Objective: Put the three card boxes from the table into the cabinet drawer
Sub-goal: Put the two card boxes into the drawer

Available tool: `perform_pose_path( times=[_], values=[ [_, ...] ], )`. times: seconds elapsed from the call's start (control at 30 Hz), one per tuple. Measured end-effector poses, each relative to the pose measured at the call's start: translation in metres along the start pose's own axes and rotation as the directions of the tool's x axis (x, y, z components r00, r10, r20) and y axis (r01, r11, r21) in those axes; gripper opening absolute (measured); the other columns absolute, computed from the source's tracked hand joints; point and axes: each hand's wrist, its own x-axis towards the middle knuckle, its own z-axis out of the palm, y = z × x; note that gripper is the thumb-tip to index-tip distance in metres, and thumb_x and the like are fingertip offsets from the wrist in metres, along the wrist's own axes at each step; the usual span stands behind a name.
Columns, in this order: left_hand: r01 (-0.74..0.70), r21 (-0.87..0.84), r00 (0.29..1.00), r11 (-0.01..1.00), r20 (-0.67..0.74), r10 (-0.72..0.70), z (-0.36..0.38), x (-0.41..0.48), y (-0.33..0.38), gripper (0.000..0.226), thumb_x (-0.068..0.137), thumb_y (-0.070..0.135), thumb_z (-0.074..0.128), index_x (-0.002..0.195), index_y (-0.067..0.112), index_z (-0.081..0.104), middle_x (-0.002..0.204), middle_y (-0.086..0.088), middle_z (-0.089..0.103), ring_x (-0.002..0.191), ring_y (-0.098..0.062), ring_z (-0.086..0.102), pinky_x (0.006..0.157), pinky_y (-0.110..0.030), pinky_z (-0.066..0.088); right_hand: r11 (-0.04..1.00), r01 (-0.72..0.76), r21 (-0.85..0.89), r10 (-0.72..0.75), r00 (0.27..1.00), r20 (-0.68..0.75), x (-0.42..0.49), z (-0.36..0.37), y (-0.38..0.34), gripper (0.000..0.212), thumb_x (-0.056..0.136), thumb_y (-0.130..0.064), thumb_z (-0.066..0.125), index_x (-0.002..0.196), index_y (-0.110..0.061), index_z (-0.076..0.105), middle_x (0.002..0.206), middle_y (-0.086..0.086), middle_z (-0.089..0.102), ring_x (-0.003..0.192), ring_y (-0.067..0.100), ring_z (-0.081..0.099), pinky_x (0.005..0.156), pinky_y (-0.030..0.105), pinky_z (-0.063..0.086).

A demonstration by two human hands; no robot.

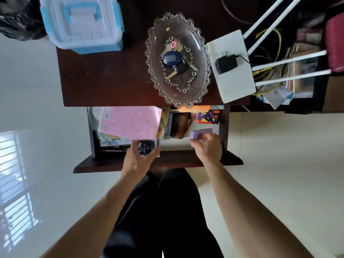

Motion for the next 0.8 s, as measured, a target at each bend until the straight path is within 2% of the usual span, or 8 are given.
perform_pose_path(
  times=[0.07,0.13,0.23,0.33,0.43,0.6,0.73,0.8],
  values=[
    [-0.014,-0.045,1.000,0.999,0.016,0.014,0.006,-0.001,0.001,0.073,0.065,0.062,0.073,0.125,0.028,0.051,0.099,0.015,0.062,0.088,-0.004,0.062,0.072,-0.020,0.044,0.999,-0.035,-0.021,0.035,0.999,-0.003,0.017,-0.001,0.003,0.046,0.080,-0.042,0.080,0.114,-0.012,0.072,0.123,0.007,0.067,0.105,0.024,0.066,0.084,0.035,0.057],
    [-0.015,-0.103,0.999,0.995,0.050,0.020,0.012,-0.001,0.003,0.064,0.061,0.069,0.072,0.114,0.040,0.053,0.094,0.023,0.062,0.083,0.007,0.061,0.071,-0.014,0.046,0.997,-0.063,-0.032,0.063,0.998,-0.003,0.029,0.001,0.004,0.045,0.083,-0.040,0.079,0.118,-0.012,0.070,0.126,0.008,0.066,0.106,0.025,0.065,0.082,0.034,0.054],
    [-0.008,-0.193,0.996,0.981,0.089,0.026,0.021,0.002,0.004,0.046,0.054,0.075,0.073,0.092,0.061,0.054,0.093,0.020,0.068,0.088,0.001,0.068,0.078,-0.019,0.051,0.993,-0.102,-0.054,0.101,0.995,-0.019,0.042,0.008,0.009,0.047,0.088,-0.038,0.075,0.125,-0.011,0.065,0.133,0.014,0.054,0.110,0.029,0.060,0.078,0.031,0.044],
    [-0.028,-0.257,0.992,0.966,0.110,0.058,0.029,0.005,0.000,0.051,0.053,0.077,0.074,0.097,0.058,0.057,0.093,0.018,0.072,0.091,0.000,0.070,0.081,-0.023,0.054,0.988,-0.138,-0.067,0.136,0.990,-0.043,0.054,0.018,0.016,0.052,0.090,-0.037,0.073,0.134,-0.013,0.059,0.139,0.017,0.048,0.114,0.033,0.059,0.078,0.031,0.040],
    [-0.036,-0.260,0.991,0.965,0.117,0.069,0.030,0.008,-0.007,0.053,0.052,0.078,0.073,0.099,0.064,0.052,0.098,0.030,0.068,0.091,0.010,0.066,0.076,-0.014,0.051,0.985,-0.133,-0.107,0.125,0.989,-0.083,0.062,0.029,0.020,0.050,0.092,-0.038,0.070,0.134,-0.014,0.057,0.140,0.017,0.045,0.115,0.035,0.060,0.077,0.033,0.043],
    [0.017,-0.237,0.989,0.971,0.144,0.018,0.025,0.013,-0.021,0.061,0.056,0.071,0.079,0.108,0.060,0.050,0.102,0.013,0.071,0.096,0.005,0.067,0.088,-0.025,0.054,0.977,-0.124,-0.176,0.096,0.983,-0.159,0.068,0.039,0.022,0.053,0.092,-0.044,0.071,0.135,-0.018,0.055,0.141,0.018,0.040,0.106,0.033,0.065,0.079,0.038,0.055],
    [0.019,-0.200,0.989,0.980,0.150,0.012,0.021,0.016,-0.021,0.055,0.056,0.074,0.077,0.102,0.067,0.048,0.097,0.030,0.068,0.091,0.008,0.067,0.079,-0.018,0.053,0.977,-0.092,-0.193,0.053,0.979,-0.199,0.067,0.044,0.024,0.049,0.092,-0.039,0.072,0.132,-0.016,0.057,0.142,0.017,0.039,0.106,0.032,0.067,0.080,0.041,0.059],
    [0.025,-0.200,0.988,0.980,0.154,0.006,0.021,0.018,-0.021,0.056,0.056,0.073,0.078,0.103,0.065,0.049,0.099,0.031,0.068,0.091,0.008,0.067,0.078,-0.018,0.053,0.980,-0.065,-0.188,0.024,0.977,-0.213,0.068,0.045,0.023,0.048,0.093,-0.040,0.070,0.132,-0.015,0.058,0.144,0.015,0.038,0.107,0.030,0.066,0.081,0.041,0.059]
  ],
)
